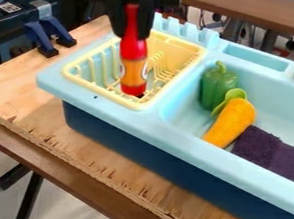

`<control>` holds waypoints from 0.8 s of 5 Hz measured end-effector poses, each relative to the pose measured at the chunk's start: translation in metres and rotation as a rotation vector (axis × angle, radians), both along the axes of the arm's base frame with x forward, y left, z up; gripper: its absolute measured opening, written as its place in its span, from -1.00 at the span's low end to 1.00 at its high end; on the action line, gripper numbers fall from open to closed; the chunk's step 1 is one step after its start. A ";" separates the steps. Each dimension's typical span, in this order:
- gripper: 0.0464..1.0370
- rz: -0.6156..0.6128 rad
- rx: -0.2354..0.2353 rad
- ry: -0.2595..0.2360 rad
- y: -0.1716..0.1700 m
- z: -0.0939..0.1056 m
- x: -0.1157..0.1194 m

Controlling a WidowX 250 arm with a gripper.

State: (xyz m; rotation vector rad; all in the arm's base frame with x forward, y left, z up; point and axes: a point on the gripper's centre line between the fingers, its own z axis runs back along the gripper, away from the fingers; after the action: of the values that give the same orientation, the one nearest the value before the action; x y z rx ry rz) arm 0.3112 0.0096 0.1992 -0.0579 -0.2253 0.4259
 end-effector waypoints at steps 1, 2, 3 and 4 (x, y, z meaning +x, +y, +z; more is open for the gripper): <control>-0.34 -0.027 -0.016 0.055 -0.002 -0.020 0.006; -0.34 -0.042 -0.049 0.080 -0.008 -0.031 0.011; -0.34 -0.088 -0.050 0.070 -0.020 -0.032 0.017; -0.34 -0.137 -0.033 0.055 -0.036 -0.032 0.019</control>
State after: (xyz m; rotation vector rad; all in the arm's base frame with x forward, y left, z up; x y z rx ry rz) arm 0.3301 -0.0262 0.1674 -0.0934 -0.1591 0.2943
